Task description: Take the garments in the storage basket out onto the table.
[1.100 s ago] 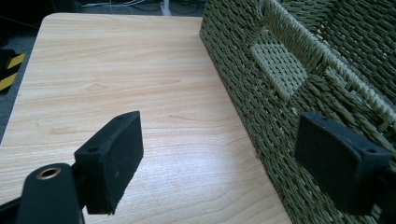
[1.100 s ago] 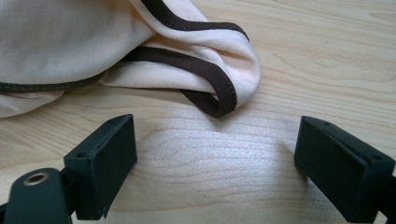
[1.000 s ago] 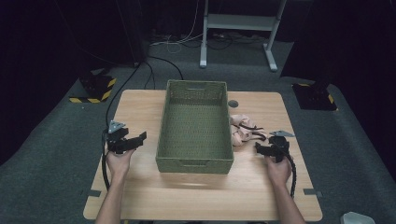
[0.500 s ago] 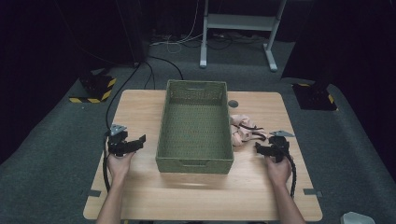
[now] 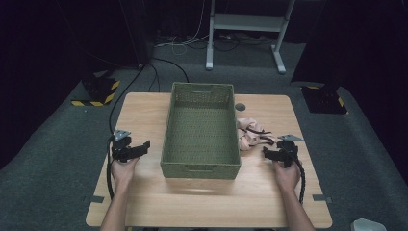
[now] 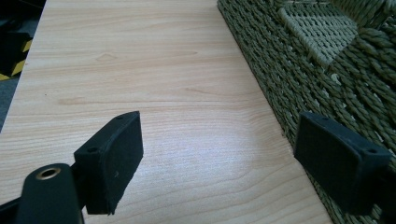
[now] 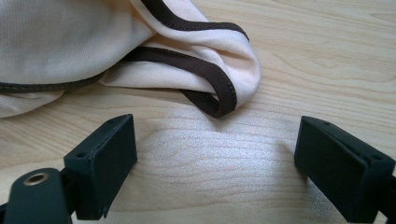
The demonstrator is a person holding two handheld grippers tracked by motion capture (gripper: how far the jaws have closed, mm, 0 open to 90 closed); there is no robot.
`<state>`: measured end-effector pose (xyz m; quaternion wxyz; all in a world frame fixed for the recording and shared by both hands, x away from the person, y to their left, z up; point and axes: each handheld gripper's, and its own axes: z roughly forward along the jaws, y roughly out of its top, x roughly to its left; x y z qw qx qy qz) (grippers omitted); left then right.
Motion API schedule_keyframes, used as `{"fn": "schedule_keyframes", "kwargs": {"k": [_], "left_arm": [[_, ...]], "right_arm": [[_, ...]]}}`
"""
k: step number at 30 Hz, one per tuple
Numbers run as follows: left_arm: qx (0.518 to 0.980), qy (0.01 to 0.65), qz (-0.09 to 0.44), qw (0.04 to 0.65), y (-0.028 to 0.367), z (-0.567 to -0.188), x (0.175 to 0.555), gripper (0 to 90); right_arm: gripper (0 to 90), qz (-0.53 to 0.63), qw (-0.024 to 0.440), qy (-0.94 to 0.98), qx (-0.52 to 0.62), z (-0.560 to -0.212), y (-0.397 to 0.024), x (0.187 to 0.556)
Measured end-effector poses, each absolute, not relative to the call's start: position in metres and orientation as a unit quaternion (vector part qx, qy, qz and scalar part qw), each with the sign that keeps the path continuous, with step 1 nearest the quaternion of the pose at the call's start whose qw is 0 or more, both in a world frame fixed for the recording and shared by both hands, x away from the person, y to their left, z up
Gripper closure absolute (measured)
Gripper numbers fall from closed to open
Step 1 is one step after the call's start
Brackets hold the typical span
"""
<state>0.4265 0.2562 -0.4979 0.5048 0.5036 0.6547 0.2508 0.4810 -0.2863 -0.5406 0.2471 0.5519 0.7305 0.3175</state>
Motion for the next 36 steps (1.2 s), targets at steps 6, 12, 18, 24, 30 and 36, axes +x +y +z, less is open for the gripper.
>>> {"fn": "schedule_keyframes", "kwargs": {"k": [6,12,18,24,30,36], "left_arm": [[0.503,0.659,0.247,0.502,0.255,-0.502,0.429,16.0],[0.502,0.664,0.242,0.499,0.255,-0.507,0.431,16.0],[0.503,0.667,0.238,0.495,0.254,-0.511,0.433,15.8],[0.503,0.671,0.237,0.491,0.253,-0.515,0.434,15.7],[0.504,0.673,0.237,0.486,0.254,-0.518,0.436,15.7],[0.502,0.678,0.236,0.483,0.255,-0.522,0.437,16.0]], "right_arm": [[12.6,0.317,0.247,0.731,0.552,-0.541,-0.286,0.481],[12.6,0.317,0.247,0.731,0.552,-0.541,-0.286,0.481],[12.6,0.317,0.247,0.731,0.552,-0.541,-0.286,0.481],[12.7,0.317,0.247,0.731,0.552,-0.541,-0.286,0.481],[12.7,0.317,0.247,0.731,0.552,-0.541,-0.286,0.481],[12.6,0.317,0.247,0.73,0.552,-0.541,-0.286,0.481]]}}
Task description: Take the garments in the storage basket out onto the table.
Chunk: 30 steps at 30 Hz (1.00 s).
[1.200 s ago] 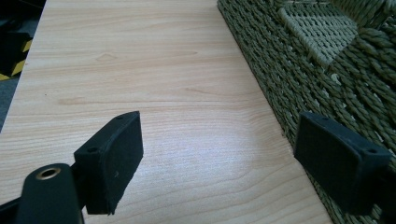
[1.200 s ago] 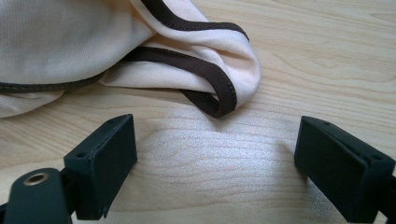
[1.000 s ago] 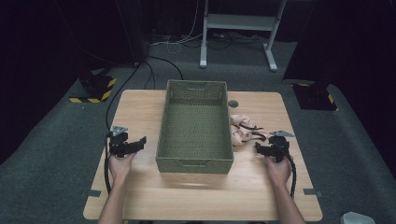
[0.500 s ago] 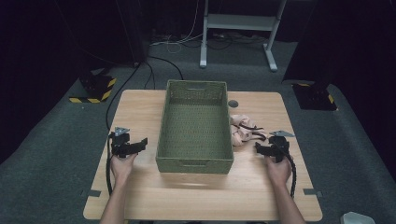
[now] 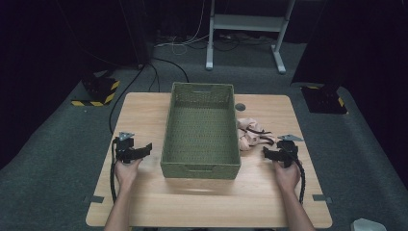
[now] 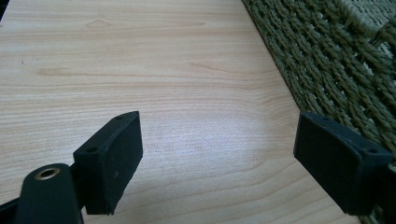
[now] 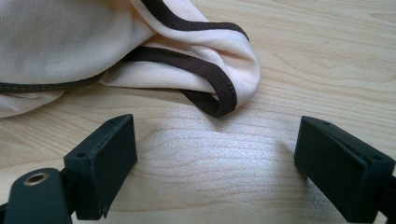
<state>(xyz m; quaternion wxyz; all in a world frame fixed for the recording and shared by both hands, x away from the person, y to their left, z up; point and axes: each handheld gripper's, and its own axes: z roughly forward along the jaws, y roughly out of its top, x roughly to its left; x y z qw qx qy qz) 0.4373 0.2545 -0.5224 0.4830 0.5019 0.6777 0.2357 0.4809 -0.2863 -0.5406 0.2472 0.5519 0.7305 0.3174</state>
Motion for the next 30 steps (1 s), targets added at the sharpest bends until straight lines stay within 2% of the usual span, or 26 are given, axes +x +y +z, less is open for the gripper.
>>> {"fn": "schedule_keyframes", "kwargs": {"k": [30], "left_arm": [[0.516,0.676,0.253,0.46,0.249,-0.541,0.447,16.2]], "right_arm": [[12.6,0.317,0.247,0.731,0.552,-0.541,-0.286,0.481]]}}
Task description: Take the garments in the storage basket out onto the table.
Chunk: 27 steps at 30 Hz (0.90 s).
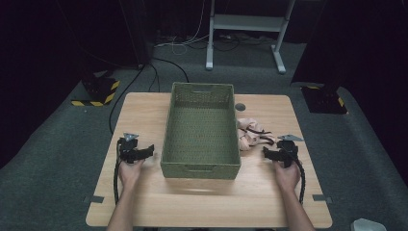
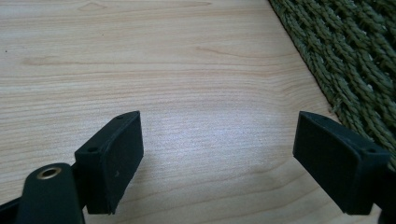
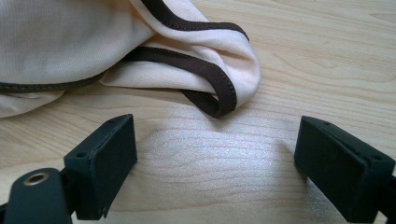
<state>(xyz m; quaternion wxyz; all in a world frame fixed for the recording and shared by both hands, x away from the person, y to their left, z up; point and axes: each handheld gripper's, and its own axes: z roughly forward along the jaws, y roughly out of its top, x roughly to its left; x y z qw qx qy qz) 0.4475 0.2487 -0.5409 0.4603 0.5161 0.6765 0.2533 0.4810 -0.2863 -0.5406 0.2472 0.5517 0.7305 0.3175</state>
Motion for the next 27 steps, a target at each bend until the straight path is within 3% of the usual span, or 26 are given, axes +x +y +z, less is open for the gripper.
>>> {"fn": "schedule_keyframes", "kwargs": {"k": [27], "left_arm": [[0.521,0.676,0.27,0.446,0.2467,-0.5501,0.4492,16.2]], "right_arm": [[12.6,0.317,0.247,0.731,0.552,-0.5406,-0.2863,0.4809]]}}
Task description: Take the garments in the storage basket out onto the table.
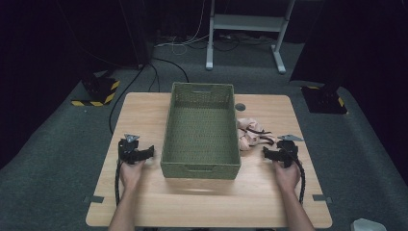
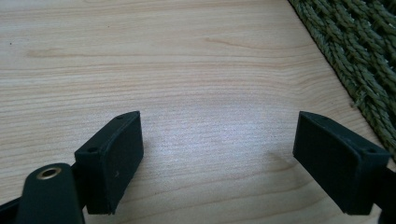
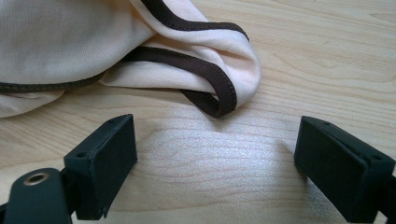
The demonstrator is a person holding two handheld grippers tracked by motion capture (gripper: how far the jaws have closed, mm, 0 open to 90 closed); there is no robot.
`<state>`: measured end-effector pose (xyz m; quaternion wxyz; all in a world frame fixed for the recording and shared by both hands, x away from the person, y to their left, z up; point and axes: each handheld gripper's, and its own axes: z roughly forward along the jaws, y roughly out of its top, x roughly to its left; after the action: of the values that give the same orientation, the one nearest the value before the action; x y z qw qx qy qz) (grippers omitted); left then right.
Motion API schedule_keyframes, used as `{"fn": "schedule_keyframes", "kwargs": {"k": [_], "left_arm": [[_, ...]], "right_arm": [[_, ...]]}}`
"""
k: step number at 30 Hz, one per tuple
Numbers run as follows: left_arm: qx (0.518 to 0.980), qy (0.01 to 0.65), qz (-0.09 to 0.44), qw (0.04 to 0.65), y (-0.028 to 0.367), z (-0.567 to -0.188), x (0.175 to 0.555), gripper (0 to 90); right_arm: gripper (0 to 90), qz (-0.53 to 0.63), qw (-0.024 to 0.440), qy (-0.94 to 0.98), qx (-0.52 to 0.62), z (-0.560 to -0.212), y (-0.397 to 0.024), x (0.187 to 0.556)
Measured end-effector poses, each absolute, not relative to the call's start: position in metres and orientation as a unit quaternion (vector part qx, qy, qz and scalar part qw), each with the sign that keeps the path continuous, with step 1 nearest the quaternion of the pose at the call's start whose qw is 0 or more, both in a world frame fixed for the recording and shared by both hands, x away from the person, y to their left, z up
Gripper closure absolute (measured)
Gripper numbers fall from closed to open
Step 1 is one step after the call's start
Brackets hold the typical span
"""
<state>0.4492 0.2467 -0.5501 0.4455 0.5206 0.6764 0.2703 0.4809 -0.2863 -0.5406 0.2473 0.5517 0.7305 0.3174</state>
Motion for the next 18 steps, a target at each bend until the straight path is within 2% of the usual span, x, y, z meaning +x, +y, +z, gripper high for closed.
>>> {"fn": "schedule_keyframes", "kwargs": {"k": [7,18], "left_arm": [[0.544,0.666,0.286,0.422,0.2408,-0.5524,0.4503,14.1],[0.543,0.666,0.286,0.423,0.2409,-0.5524,0.4503,14.0]], "right_arm": [[12.7,0.317,0.247,0.731,0.552,-0.5406,-0.2863,0.4809],[12.7,0.317,0.247,0.731,0.552,-0.5406,-0.2863,0.4809]]}}
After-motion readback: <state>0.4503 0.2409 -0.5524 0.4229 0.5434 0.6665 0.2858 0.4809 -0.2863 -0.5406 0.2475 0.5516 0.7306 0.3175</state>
